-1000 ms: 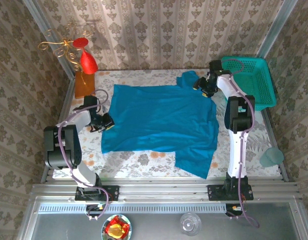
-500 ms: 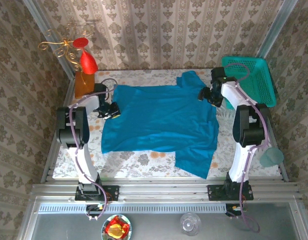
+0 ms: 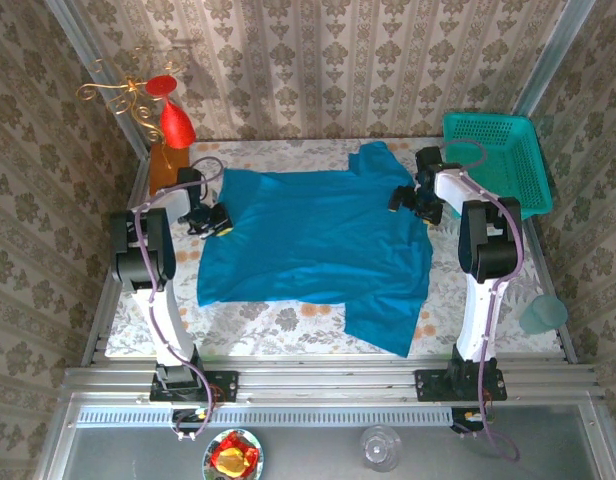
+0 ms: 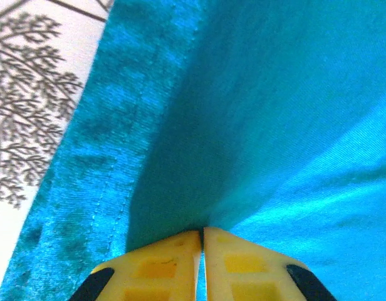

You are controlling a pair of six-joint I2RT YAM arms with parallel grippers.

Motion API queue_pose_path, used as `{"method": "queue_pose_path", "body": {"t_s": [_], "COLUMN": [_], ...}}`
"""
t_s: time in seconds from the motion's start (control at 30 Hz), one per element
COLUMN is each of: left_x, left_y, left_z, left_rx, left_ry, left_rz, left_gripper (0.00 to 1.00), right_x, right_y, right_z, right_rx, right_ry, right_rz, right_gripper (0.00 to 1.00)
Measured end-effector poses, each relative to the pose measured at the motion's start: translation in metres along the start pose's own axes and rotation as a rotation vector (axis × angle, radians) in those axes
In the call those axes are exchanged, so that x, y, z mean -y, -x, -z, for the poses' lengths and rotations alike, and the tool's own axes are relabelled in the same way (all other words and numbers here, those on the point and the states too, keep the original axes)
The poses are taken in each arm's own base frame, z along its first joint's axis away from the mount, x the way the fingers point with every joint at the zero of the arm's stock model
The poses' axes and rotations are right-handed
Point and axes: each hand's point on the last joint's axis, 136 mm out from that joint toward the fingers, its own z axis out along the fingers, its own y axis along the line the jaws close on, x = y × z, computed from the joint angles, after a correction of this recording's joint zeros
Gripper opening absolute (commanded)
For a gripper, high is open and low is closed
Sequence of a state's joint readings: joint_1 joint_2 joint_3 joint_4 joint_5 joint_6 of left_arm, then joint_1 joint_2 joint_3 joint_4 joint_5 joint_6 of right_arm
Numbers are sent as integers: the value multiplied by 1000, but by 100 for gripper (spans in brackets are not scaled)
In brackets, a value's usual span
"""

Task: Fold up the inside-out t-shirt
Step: Smooth out the T-shirt at the center of the table.

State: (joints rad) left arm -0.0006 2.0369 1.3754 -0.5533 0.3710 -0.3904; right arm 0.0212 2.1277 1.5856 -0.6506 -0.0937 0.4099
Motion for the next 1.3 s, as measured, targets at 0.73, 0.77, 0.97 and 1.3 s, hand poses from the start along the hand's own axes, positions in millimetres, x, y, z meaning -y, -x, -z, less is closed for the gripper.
{"method": "queue_pose_path", "body": {"t_s": [0.73,0.77,0.97,1.3], "left_x": [-11,-11,-10,-10], "left_y": [-6,-6,-6,-7], "left_z": [8,8,8,8], "left_rx": [15,16,12,11], "left_ry": [2,2,3,7], "left_rz": [18,18,18,18], "left_gripper": [13,13,13,13], "right_x": [14,10,-16,-26], "right_y": [11,13,39,52], "right_z": [10,11,24,-7], "right_rx": [41,45,91,57], "right_ry": [-26,-10,90,120], "right_rz": [-61,-58,-42,-41], "right_gripper": [94,94,93,92]}}
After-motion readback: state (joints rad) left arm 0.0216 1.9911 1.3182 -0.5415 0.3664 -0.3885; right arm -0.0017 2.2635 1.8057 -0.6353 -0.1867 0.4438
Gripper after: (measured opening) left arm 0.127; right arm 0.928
